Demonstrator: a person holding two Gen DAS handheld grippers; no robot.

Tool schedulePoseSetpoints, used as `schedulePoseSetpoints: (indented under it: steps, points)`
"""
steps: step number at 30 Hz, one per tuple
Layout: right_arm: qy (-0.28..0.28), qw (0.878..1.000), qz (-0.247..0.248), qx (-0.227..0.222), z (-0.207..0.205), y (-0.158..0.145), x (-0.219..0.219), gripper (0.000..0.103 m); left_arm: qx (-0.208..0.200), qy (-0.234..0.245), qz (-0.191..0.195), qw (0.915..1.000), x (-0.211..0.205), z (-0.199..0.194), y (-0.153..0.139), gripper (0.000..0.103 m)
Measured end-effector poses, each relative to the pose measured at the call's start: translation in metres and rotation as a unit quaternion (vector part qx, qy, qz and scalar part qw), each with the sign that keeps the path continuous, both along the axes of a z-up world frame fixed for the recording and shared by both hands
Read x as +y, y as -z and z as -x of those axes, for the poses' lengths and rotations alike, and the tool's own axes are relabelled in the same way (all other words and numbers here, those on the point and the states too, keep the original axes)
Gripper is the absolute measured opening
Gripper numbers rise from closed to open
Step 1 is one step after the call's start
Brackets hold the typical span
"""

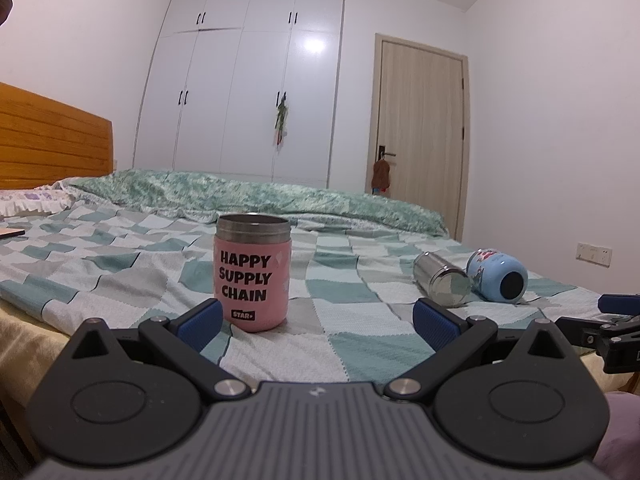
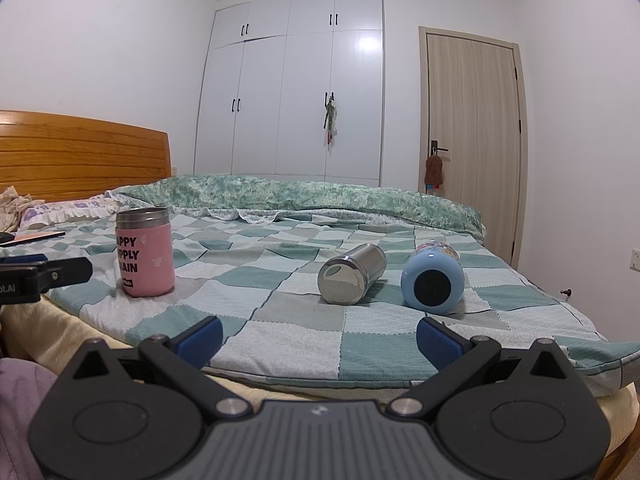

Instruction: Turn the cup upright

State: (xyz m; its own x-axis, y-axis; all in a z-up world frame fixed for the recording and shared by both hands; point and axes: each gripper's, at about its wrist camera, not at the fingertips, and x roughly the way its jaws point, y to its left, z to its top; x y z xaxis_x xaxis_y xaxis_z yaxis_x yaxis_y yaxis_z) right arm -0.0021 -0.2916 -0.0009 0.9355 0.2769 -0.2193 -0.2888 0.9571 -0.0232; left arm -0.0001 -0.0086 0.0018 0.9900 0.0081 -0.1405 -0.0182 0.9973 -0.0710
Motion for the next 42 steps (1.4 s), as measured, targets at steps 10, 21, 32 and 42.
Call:
schedulePoseSetpoints:
  steps: [10,21,32,42]
  points:
    - [0.007,1.000,-0.014,0.016,-0.035,-0.022,-0.017,0.103,0.049,0.069,-0.031,0.9959,-0.033,-0.055,-0.038,0.103]
    - [0.027,0.999,0.004,0.031,-0.122,-0.045,-0.040,0.103,0.109,0.157,-0.073,0.9788,-0.088,-0.197,-0.082,0.103]
    - [0.035,0.997,0.031,0.067,-0.207,-0.058,-0.059,0.103,0.224,0.200,-0.072,0.9509,-0.129,-0.333,-0.061,0.103]
    - [0.052,0.991,0.039,0.116,-0.253,-0.053,-0.060,0.103,0.338,0.267,-0.078,0.8991,-0.133,-0.408,-0.036,0.103]
